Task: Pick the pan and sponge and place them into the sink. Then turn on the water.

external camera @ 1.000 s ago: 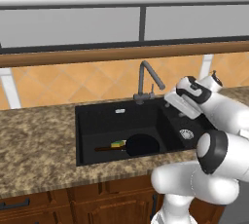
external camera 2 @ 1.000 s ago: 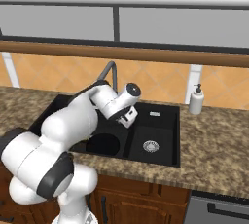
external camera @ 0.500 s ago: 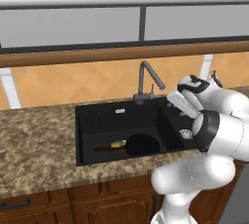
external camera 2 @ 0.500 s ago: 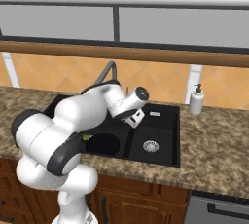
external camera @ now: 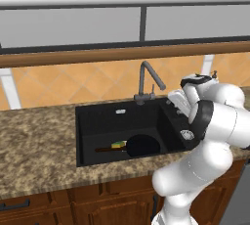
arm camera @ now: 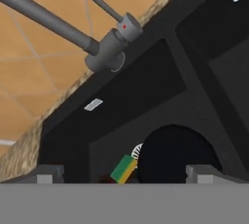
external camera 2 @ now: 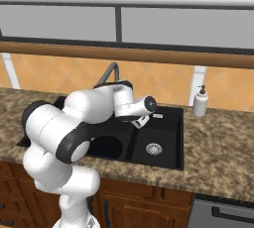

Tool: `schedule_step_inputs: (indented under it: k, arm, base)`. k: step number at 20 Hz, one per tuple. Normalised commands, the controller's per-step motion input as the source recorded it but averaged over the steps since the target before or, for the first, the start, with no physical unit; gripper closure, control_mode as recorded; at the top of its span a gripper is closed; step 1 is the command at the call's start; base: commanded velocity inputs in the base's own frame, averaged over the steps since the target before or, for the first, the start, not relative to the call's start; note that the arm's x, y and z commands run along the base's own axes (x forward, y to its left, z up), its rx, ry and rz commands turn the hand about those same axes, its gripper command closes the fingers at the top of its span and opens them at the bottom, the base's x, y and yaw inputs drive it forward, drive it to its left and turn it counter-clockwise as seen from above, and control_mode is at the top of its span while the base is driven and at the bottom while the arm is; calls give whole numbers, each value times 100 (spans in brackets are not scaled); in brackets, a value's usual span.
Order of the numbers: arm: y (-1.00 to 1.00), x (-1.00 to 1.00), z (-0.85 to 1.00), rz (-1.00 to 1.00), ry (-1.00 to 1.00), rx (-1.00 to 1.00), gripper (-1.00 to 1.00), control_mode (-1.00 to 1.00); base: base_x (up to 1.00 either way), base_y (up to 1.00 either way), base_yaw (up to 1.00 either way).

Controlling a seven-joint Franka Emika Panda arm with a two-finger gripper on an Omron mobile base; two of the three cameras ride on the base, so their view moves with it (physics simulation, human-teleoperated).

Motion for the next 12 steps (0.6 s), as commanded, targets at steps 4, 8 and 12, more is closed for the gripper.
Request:
schedule_step_inputs:
  k: [4, 8, 12]
  arm:
    - [1, 27, 0, 0, 0, 2, -100, -100]
    - [0, 0, 0, 0, 0, 0, -100, -100]
    - [0, 5, 0, 0, 0, 0, -100, -100]
  base:
    - [0, 0, 0]
    - [0, 0, 0]
    - [0, 0, 0]
